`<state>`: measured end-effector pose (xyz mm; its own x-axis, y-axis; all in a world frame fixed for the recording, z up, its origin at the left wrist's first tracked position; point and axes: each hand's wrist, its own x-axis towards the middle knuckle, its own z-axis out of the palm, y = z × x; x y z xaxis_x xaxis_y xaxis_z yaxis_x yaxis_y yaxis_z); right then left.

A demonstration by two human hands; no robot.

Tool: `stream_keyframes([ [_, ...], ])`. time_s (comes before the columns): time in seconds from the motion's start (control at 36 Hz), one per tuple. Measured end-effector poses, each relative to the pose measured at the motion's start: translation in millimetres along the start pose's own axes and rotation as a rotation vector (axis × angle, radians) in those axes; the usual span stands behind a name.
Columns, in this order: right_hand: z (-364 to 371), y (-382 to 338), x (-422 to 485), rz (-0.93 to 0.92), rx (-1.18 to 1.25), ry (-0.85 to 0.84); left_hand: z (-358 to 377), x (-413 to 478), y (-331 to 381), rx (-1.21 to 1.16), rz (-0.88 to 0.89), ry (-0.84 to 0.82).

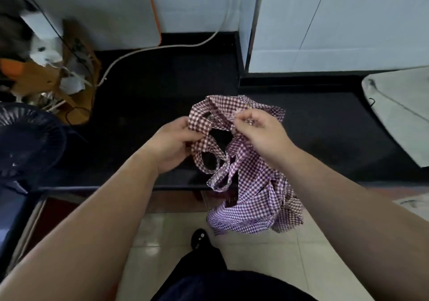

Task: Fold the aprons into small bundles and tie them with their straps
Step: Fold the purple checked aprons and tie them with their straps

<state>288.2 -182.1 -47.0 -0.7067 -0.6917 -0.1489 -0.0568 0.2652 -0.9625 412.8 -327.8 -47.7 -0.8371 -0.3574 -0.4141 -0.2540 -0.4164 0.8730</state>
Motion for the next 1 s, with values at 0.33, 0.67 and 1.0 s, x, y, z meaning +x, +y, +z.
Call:
stream_keyframes([
  [0.33, -59.4, 17.1, -131.1, 0.117, -0.223, -0.336, 127.8, -116.9, -89.6, -0.09, 0.105, 0.01],
  [0.67, -52.9, 39.0, -208.8, 0.371, 0.393, -0.389, 153.5, -189.6, -138.4, -0.228, 0.069, 0.246],
  [1.0, -29.7, 10.9, -210.7, 0.442, 0.574, -0.226, 78.9, -243.1, -175.5, 0.153, -0.424, 0.859],
])
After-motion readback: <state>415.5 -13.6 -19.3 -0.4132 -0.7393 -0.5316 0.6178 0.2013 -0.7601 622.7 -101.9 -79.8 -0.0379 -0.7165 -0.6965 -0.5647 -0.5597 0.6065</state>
